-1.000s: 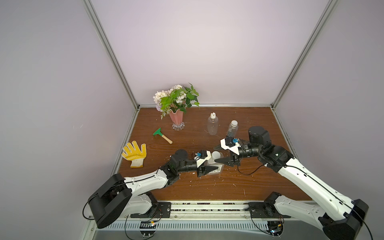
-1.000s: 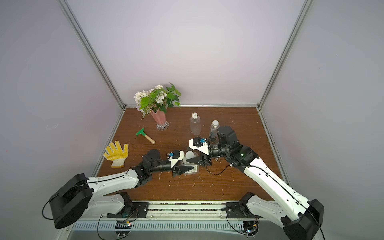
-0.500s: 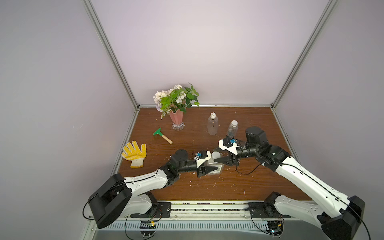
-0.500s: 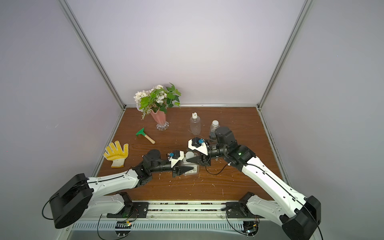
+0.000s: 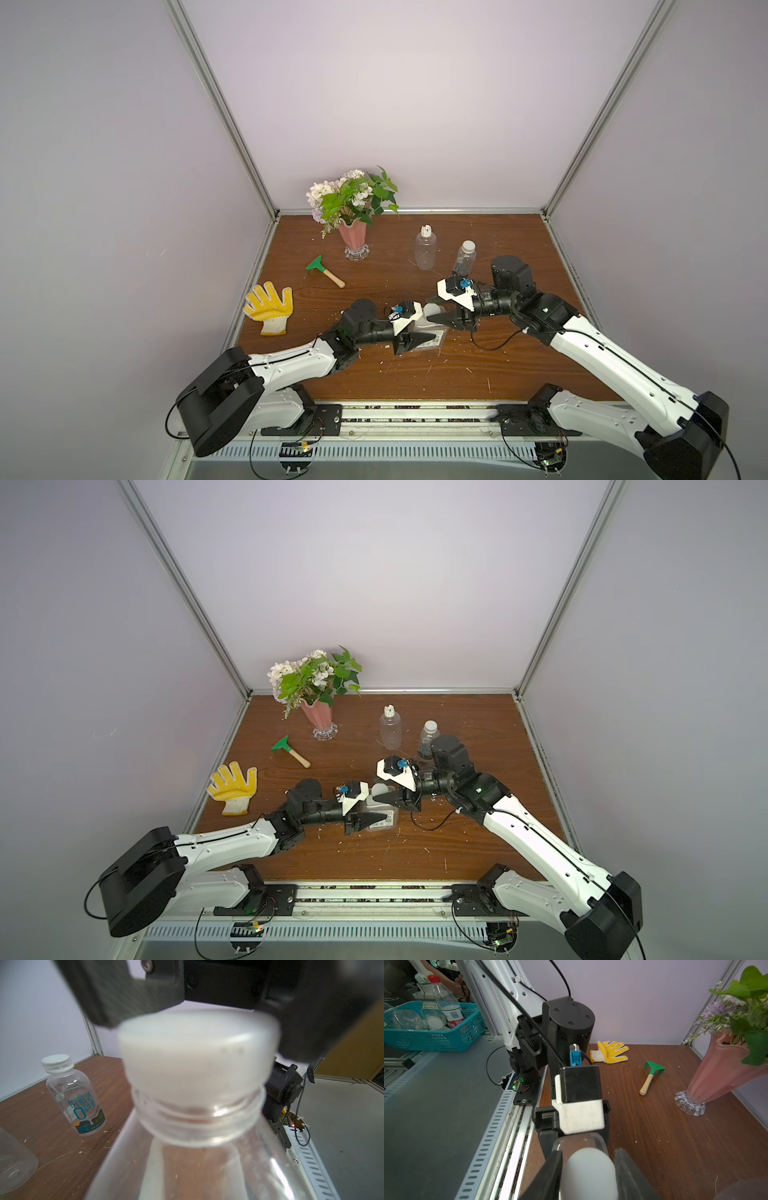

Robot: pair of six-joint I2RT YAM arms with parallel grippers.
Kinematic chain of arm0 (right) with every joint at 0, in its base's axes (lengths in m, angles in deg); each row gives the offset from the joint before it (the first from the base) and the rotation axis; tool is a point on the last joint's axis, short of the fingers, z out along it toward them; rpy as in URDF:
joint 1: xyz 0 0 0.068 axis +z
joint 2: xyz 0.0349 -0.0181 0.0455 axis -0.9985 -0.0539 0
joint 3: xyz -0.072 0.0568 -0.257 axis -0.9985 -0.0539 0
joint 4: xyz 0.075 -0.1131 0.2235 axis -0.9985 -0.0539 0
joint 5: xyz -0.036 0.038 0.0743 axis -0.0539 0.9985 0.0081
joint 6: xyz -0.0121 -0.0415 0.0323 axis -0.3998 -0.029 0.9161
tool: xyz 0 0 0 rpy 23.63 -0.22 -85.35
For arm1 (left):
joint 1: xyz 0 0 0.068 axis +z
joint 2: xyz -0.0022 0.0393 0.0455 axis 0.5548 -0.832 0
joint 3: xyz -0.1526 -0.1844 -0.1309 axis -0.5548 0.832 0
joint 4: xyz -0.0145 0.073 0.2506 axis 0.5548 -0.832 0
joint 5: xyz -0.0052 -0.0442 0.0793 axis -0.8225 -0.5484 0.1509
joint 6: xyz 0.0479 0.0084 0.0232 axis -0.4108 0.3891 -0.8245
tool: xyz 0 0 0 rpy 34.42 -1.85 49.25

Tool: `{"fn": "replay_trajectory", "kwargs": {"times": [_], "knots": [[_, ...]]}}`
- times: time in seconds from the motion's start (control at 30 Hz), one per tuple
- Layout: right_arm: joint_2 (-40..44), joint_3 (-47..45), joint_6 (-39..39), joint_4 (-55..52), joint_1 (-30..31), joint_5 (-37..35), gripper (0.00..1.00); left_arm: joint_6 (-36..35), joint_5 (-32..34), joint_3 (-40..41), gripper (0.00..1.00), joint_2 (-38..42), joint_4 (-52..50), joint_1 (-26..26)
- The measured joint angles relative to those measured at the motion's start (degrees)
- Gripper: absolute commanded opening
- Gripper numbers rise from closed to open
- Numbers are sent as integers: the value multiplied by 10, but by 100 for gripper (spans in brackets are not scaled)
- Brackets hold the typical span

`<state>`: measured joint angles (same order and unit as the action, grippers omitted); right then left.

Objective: Screw on the bottle caps
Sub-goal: Screw the bottle cap onto the plastic bottle.

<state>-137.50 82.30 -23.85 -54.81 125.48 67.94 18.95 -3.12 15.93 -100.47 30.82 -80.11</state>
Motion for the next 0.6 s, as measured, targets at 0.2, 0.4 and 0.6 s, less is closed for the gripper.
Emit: {"fn": "replay_trajectory", "kwargs": {"times": [0.2, 0.4, 0.6], "knots": [[21, -38, 43, 60, 14, -55, 43, -4, 35, 0, 44, 2, -3, 0], [42, -69, 106, 116, 43, -158, 42, -8, 82, 0, 44, 4, -2, 0], [42, -73, 150, 137, 75, -250, 42, -9, 115, -2, 44, 3, -2, 0]]}}
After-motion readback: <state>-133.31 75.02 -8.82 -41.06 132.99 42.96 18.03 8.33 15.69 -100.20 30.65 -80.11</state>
